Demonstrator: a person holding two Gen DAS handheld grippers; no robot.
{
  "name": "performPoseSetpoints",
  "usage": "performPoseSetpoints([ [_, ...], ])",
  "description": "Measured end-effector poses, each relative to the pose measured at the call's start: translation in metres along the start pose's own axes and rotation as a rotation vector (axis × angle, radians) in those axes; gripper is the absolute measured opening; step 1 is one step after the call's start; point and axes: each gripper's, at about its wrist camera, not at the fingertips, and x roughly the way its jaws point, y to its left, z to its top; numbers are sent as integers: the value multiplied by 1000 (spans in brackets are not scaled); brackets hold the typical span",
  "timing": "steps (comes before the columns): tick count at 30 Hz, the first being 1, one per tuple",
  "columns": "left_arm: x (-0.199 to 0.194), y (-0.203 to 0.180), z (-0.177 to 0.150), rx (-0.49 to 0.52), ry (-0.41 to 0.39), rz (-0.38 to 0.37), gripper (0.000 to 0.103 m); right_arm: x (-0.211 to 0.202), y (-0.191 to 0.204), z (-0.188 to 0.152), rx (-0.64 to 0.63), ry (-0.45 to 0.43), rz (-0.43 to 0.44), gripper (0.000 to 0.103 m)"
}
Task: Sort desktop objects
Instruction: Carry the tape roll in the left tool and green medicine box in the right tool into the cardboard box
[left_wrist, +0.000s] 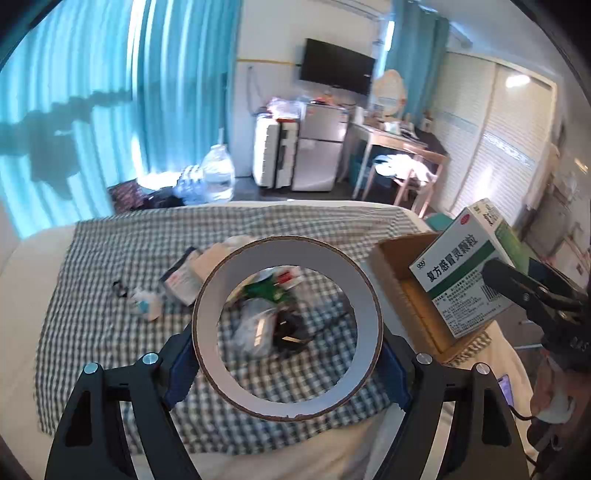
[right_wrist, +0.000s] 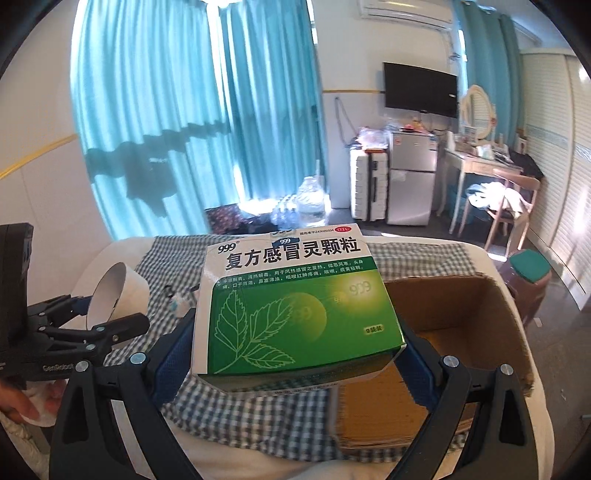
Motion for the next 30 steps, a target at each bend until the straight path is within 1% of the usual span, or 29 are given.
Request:
performPoseSetpoints([
  [3,13,-28,15,49,2,-36,83,-6,-30,7,21,-7,-43,96],
  [7,33,-65,33,90,18,-89,83,-5,-70,13,47,6,-90,96],
  [10,53,-96,41,123,38,-121,83,0,-97,16,51,19,-130,96],
  [12,67,-114,43,135,59,-154,83,2,-112,15,51,25,-145,96],
  [15,88,-144,43,162,94,-191,83,12,-135,9,61,42,-176,96],
  [19,114,-178,36,198,137,-212,83,27,-163,1,99,76,-195,96],
  [22,135,-195,31,220,168,-210,83,36,-181,-7,111,106,-214,96],
  [26,147,-210,20,241,190,-210,83,43,-196,-14,135,125,-227,96],
  [28,151,-210,17,235,198,-217,85,42,-199,-15,152,114,-223,97],
  [30,153,-210,16,233,206,-206,103,40,-199,-14,160,86,-231,98],
])
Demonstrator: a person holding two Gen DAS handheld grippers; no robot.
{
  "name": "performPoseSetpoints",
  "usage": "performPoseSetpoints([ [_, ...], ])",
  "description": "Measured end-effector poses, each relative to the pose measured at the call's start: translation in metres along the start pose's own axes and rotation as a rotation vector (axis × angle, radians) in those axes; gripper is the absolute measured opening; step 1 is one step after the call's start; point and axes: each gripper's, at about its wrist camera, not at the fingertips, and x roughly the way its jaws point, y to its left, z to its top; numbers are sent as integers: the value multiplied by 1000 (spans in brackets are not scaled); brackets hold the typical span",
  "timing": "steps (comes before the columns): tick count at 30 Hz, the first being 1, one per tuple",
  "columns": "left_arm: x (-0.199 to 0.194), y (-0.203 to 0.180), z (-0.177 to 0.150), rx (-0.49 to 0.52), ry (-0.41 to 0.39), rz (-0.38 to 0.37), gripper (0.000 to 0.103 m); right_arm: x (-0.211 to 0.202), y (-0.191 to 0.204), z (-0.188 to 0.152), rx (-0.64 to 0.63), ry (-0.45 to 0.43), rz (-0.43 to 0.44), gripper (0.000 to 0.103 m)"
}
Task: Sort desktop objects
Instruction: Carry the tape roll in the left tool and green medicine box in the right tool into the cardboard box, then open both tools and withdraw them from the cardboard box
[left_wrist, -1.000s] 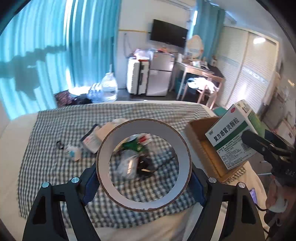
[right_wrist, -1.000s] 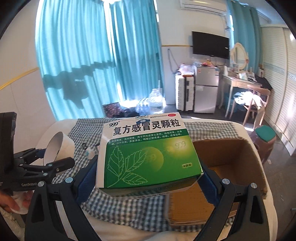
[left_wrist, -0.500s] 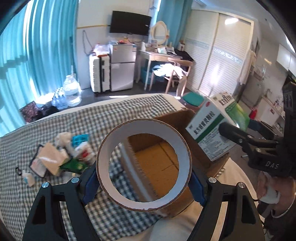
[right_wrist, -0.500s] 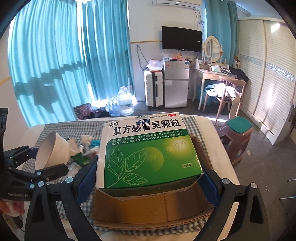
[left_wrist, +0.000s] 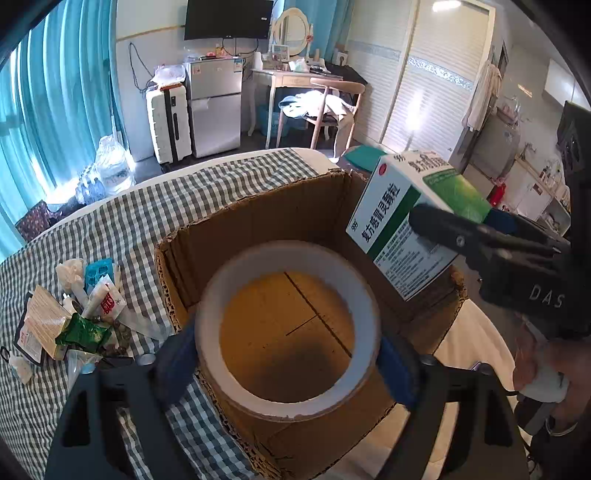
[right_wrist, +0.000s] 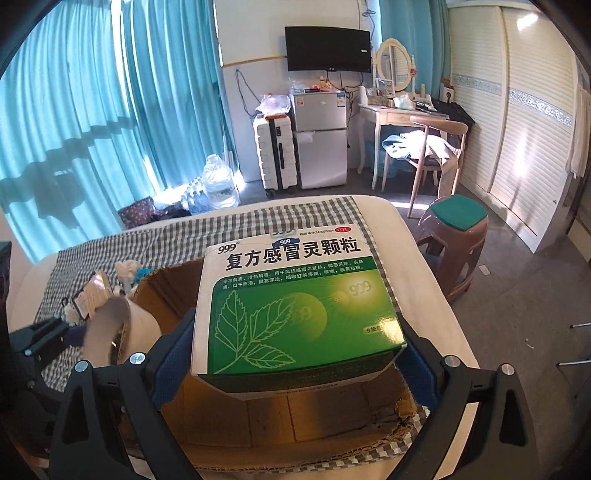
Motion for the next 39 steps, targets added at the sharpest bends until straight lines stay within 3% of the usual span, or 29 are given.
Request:
performPoseSetpoints([
  [5,-10,12,-5,-8,7,60,103,-13,1,5,50,-60,-3,103],
  [9,-28,31,-11,-53,-6,56,103,-26,0,11,100,-87,27,103],
  [14,-59,56,-19,-95,-33,96,103,-44,20,16,75,-103,36,103],
  [19,-96,82,-29,-147,-70,147,103,-61,55,16,41,-109,70,103],
  [23,-130,107,-38,-233,-131,242,103,-73,87,9,-14,-116,107,103],
  [29,-171,152,-60,-303,-174,307,103,-81,137,2,-38,-127,213,103],
  [39,-197,232,-127,-423,-187,443,103,-69,222,-25,-100,-95,330,103],
])
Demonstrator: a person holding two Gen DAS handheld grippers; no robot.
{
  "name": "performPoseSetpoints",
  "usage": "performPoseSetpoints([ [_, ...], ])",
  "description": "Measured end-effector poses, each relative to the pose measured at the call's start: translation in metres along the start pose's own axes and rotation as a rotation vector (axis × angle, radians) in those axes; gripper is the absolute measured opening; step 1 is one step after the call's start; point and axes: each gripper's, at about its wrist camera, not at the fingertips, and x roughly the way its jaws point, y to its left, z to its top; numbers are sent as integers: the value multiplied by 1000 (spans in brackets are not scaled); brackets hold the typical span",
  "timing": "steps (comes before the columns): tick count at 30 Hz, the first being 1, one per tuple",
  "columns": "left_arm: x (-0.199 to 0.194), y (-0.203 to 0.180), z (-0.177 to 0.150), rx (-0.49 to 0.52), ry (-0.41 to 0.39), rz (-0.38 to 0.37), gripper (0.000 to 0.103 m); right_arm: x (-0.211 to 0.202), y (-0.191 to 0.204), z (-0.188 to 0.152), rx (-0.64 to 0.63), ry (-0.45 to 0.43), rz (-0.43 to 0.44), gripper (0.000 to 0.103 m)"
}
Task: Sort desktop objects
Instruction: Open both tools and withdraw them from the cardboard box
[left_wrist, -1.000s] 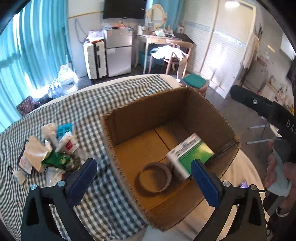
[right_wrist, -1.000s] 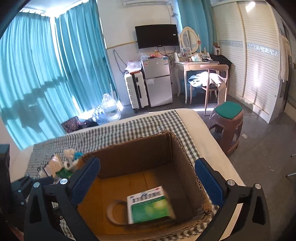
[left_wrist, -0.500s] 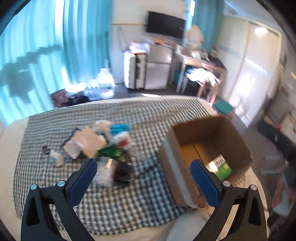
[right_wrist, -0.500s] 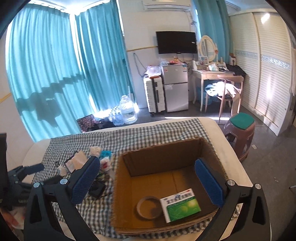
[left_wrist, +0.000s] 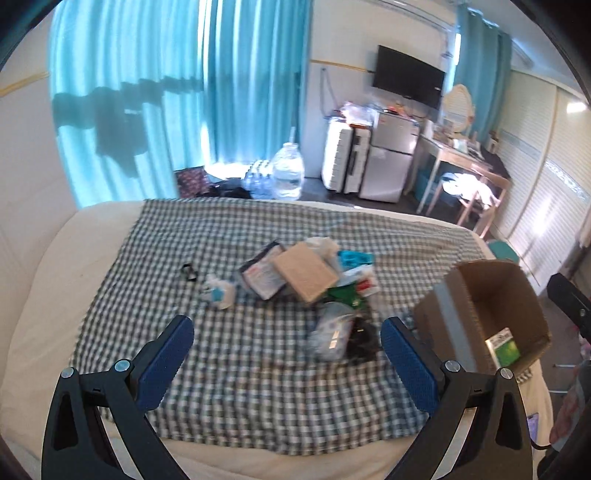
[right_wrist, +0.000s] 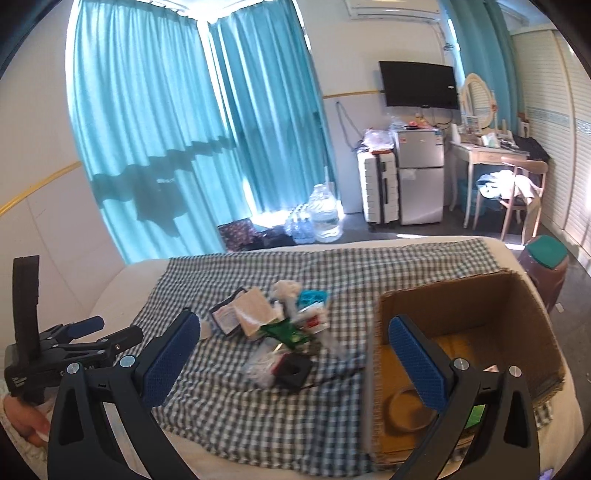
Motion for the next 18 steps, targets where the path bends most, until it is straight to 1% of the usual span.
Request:
performPoseSetpoints([
  [3,9,24,-13,-21,10,31,103,20,18,-12,-18,26,10,103],
  [6,20,38,-25,-27,26,28,103,39,29,-26,-6,48,13,103],
  [9,36,45,-38,-33,54,19,103,59,32,-37,21,86,16,103],
  [12,55,50,-49,-52,96,11,103,80,33,-49,18,131,-9,103],
  [16,80,48,-62,-57,143,-6,103,108,33,-65,-3,188,-90,103],
  [18,92,46,-66,-56,158,-8,103,121,32,-74,11,207,-112,103],
])
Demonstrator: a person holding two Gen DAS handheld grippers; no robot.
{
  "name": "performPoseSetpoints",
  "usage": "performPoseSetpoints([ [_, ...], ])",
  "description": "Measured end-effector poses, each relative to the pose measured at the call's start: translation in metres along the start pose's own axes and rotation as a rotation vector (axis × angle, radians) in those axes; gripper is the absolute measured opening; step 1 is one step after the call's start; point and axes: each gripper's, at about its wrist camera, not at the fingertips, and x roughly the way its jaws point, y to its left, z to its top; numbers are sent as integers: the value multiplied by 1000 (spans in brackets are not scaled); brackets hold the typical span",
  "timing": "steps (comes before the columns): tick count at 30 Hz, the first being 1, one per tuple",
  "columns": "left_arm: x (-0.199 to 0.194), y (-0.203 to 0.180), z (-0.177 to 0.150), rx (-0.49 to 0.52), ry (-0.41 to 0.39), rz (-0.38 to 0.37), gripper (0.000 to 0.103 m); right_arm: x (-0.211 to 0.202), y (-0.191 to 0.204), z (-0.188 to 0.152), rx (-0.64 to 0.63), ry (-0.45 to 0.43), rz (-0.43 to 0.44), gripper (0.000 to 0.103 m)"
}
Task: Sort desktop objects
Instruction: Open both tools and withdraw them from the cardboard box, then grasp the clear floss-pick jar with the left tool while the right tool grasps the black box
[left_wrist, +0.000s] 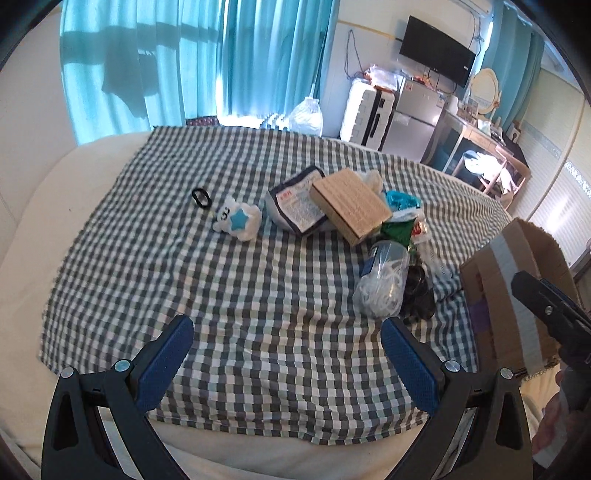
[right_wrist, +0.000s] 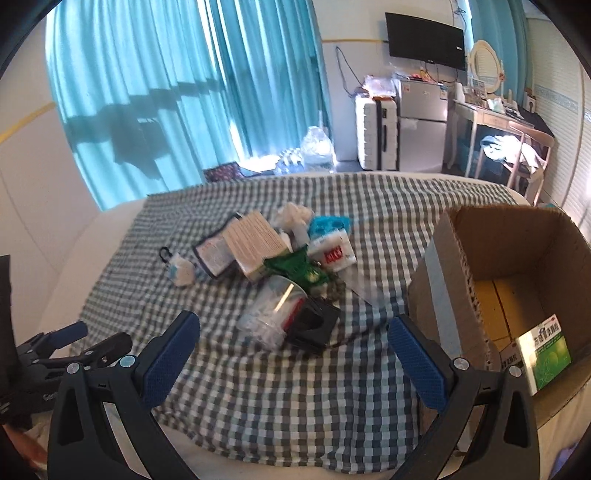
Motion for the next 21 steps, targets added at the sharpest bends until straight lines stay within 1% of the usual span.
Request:
performPoseSetpoints([
  [3,18,-3,-3,0,20,-5,103,26,2,-6,8,31,-31,101],
  [5,30,-5,-4,3,34,-7,103,42,5,-6,13,53,-41,95],
  [7,42,-7,-4,7,51,-8,103,60,4,-7,34,83,-56,85],
  [8,47,-8,-4,11,59,-10,103,68,2,-7,50,98,-61,83],
  [13,69,-16,-3,37,86,-30,103,106,-13,-11,148,181,-93,81],
  [15,74,-22,-3,56,83,-53,103,116,-21,-13,192,199,-83,80],
  [18,83,-34,0,94,78,-75,103,132,-31,-14,222,233,-99,79],
  [19,87,-39,0,107,80,-84,103,137,-34,-15,231,246,-99,79],
  [21,94,-48,1,134,84,-86,103,148,-40,-18,254,273,-67,78],
])
